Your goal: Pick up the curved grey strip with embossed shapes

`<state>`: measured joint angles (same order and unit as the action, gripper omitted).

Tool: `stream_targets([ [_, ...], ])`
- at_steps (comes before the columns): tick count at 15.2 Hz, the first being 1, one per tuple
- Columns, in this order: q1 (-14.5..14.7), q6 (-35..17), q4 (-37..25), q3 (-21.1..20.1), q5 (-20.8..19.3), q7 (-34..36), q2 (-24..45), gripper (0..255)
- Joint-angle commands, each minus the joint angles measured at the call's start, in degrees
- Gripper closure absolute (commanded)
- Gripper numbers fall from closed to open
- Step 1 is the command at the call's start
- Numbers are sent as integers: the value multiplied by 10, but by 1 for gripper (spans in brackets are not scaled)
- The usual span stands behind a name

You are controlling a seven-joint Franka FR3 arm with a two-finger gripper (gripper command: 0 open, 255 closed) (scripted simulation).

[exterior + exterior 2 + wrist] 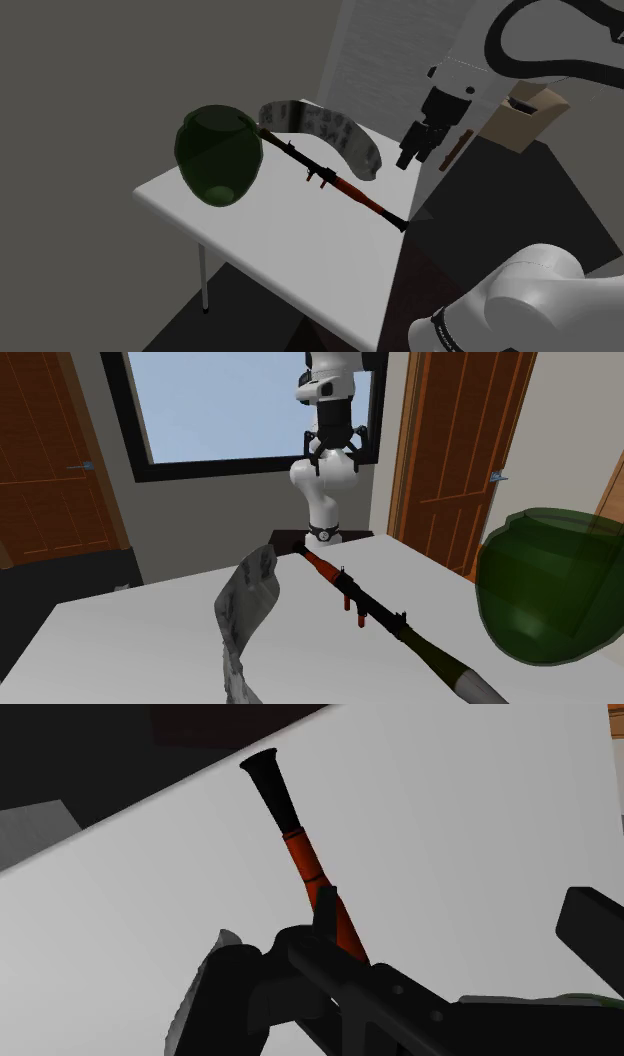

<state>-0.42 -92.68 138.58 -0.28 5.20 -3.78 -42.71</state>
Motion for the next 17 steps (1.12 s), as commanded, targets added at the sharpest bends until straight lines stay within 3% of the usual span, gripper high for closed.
stream_targets([
  [1, 0, 0, 0, 0, 0, 0, 0, 0],
  [9, -15, -102, -66, 40, -22, -57, 154, 0],
  [17, -24, -167, -178, 75, -17, -113, 316, 0],
])
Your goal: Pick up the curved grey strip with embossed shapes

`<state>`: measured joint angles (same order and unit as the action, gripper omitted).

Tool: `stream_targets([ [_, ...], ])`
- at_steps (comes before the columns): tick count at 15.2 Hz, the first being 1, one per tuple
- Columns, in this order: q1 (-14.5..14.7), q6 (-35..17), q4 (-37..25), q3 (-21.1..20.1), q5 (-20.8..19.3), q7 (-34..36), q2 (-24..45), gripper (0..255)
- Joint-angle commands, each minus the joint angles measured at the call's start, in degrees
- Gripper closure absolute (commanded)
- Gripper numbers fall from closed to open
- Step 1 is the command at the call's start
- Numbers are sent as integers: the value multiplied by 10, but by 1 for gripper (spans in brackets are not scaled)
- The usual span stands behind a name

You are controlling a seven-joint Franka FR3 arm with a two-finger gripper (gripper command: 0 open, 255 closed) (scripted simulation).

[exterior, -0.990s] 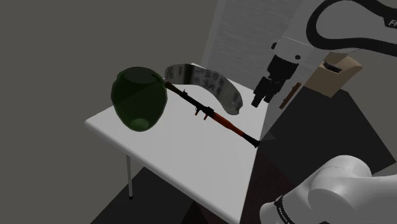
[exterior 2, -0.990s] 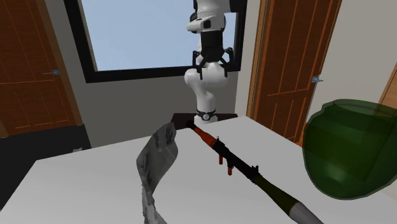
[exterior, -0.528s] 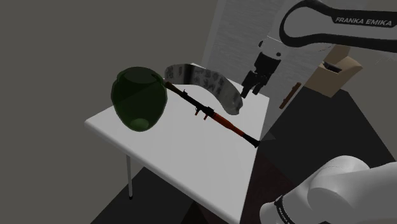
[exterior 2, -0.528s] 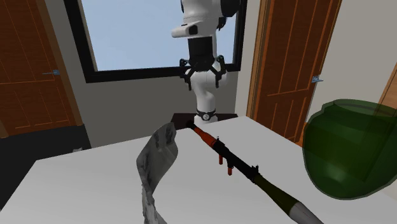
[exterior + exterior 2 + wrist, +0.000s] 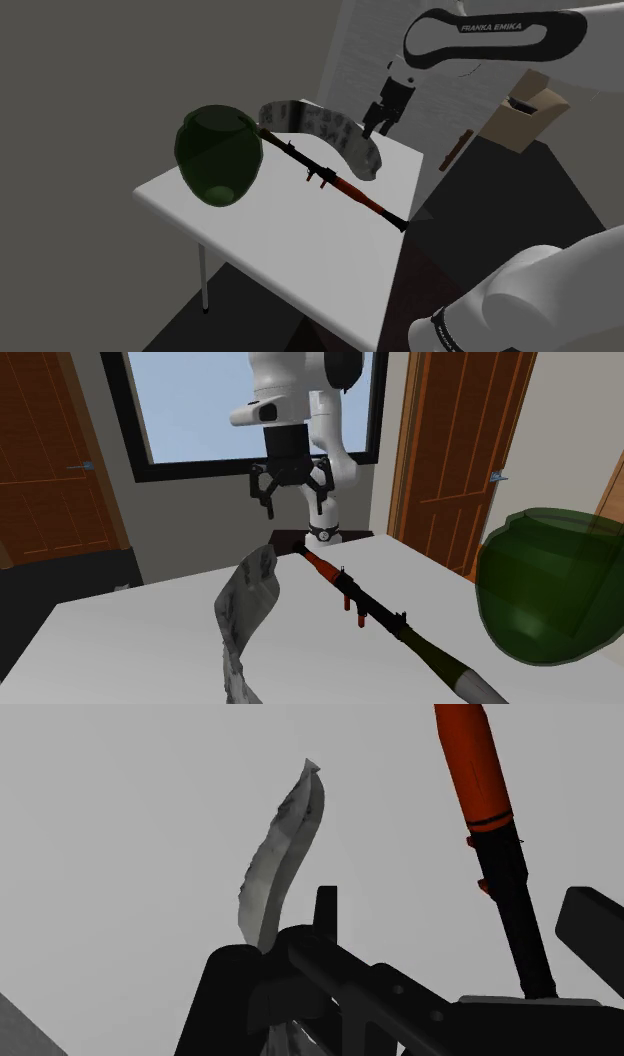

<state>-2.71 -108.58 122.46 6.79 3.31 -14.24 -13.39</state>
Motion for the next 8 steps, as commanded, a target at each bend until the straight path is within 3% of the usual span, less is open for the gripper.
stream_targets([
  [1, -3, -13, -34, 8, 4, -15, 43, 0],
  [8, -17, -29, -176, 27, 30, -62, 191, 0],
])
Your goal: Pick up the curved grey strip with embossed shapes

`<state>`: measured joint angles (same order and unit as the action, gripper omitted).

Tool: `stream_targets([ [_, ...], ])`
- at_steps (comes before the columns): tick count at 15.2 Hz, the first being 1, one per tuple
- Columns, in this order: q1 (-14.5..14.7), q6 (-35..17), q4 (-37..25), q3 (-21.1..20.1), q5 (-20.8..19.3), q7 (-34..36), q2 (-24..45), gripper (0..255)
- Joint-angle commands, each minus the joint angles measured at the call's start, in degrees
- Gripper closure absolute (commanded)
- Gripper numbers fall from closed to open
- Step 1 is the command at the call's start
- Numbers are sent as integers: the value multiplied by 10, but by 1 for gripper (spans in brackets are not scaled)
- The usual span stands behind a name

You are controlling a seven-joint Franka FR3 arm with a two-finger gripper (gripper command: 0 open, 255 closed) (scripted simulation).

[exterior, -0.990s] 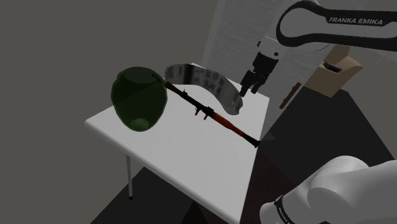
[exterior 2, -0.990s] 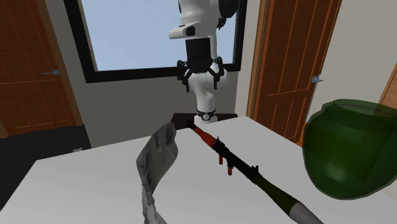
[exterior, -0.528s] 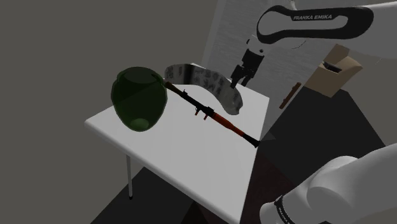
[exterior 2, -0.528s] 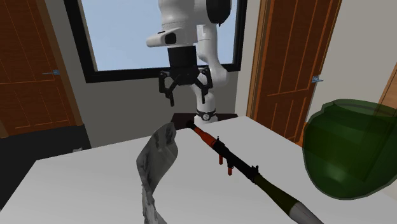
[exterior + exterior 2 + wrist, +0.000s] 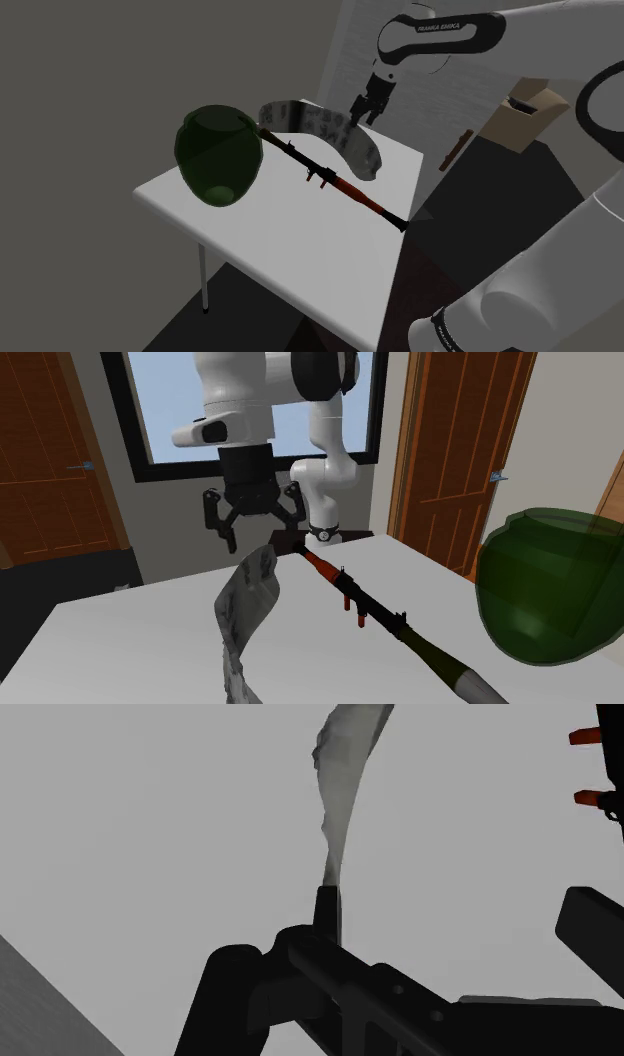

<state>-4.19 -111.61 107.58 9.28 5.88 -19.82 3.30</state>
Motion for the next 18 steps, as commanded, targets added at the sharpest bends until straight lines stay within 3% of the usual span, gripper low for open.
stream_targets([
  [1, -5, 2, -51, 4, 9, -12, 46, 0],
  [5, -21, 13, -157, 7, 27, -34, 136, 0],
  [15, -21, -40, -119, 5, 33, -41, 151, 0],
  [16, -21, -40, -119, 5, 33, -41, 151, 255],
  [18, -21, -40, -119, 5, 33, -41, 151, 255],
])
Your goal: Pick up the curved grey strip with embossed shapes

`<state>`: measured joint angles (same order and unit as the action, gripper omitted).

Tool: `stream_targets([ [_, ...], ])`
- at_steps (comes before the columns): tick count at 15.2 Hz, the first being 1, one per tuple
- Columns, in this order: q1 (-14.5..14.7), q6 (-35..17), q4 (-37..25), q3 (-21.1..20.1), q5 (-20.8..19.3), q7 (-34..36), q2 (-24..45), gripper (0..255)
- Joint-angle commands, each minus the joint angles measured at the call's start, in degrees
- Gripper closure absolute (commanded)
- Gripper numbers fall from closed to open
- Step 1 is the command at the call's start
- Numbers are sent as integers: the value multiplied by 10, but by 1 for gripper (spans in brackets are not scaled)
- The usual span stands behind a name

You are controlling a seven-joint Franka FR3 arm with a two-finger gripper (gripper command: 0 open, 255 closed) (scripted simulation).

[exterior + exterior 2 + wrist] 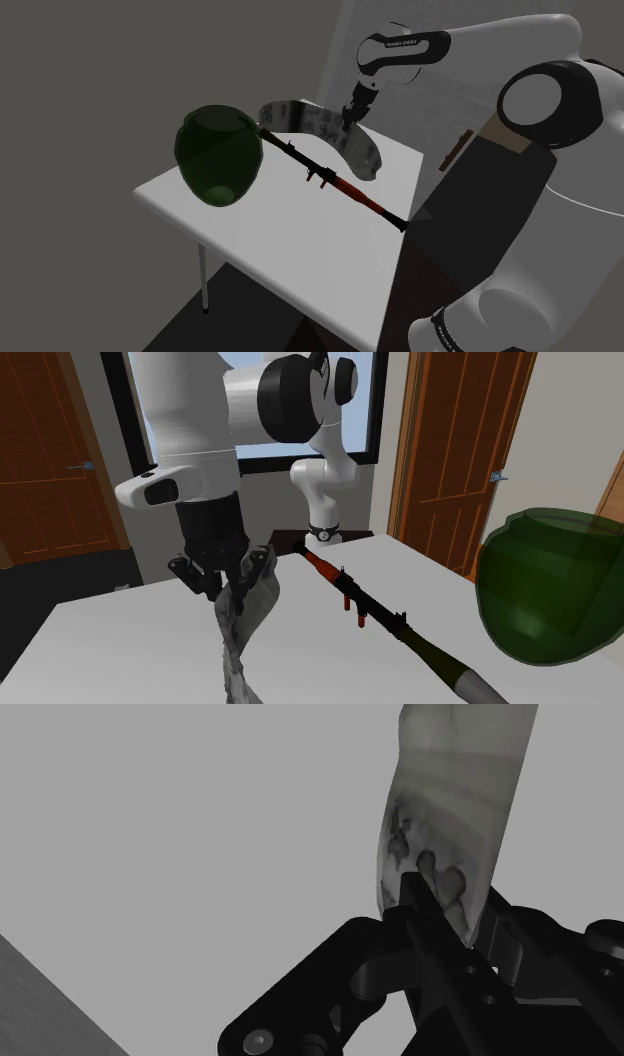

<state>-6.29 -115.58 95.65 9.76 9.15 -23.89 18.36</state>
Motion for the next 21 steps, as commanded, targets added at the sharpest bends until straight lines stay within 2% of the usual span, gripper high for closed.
stream_targets([
  [1, 0, 0, 0, 0, 0, 0, 0, 255],
  [7, 0, 0, 0, 0, 0, 0, 0, 255],
  [21, -2, 100, -84, 3, -8, 12, -17, 255],
])
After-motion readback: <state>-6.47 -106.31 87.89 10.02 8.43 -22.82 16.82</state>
